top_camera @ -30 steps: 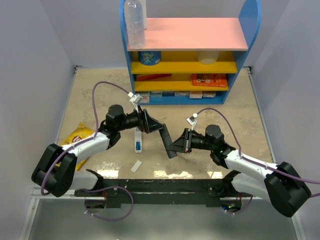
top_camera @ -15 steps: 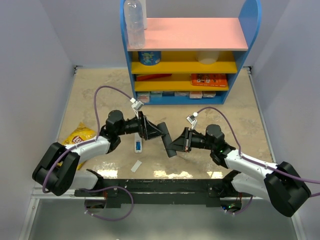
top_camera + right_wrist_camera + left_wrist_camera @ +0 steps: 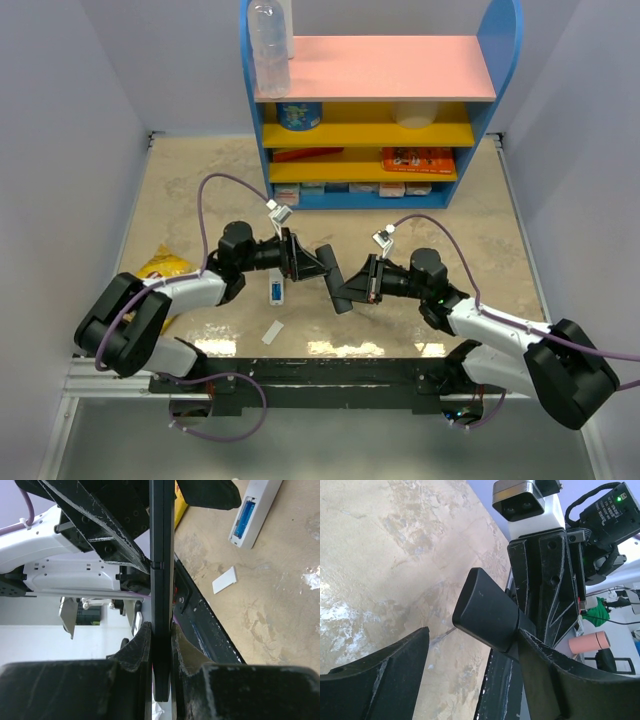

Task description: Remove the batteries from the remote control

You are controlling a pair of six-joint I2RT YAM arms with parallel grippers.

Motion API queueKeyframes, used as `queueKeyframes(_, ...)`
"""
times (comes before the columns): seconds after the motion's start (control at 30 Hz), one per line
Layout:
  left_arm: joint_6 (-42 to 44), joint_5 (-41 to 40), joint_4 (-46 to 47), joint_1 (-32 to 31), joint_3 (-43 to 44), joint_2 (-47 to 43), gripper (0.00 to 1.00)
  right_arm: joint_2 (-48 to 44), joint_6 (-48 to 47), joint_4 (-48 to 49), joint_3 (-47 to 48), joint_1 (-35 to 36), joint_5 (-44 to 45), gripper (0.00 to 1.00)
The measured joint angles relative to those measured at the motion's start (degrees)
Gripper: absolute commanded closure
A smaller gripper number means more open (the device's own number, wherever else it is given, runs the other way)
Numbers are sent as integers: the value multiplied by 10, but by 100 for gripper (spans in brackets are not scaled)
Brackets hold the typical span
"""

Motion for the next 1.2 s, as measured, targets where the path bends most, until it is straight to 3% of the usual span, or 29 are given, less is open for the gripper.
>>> queueKeyframes(0.13,11,-8,-19,-2,12,3,34,1,2,-7,0,0,4,100)
queueKeyframes(0.63,53,-46,-97,-10,61,19,37,1,2,-28,0,-2,33,100)
queueKeyframes(0.93,66,-92,-121,-4,77,19,62,1,-3,-54,-3,-3,37,100)
queueKeyframes(1.07,70,-104,-131,-2,92,19,60,1,-7,-54,-3,-3,29,100)
queueKeyframes(1.13,71,-107,-136,-2,96,19,52,2,-11,-54,-3,-3,29,100)
queueKeyframes(1.17,73,-110,-141,-2,97,19,41,3,-16,-57,-3,-3,30,100)
queueKeyframes(1.2,75,-113,-149,-2,99,19,37,3,-28,-66,-2,-3,31,100)
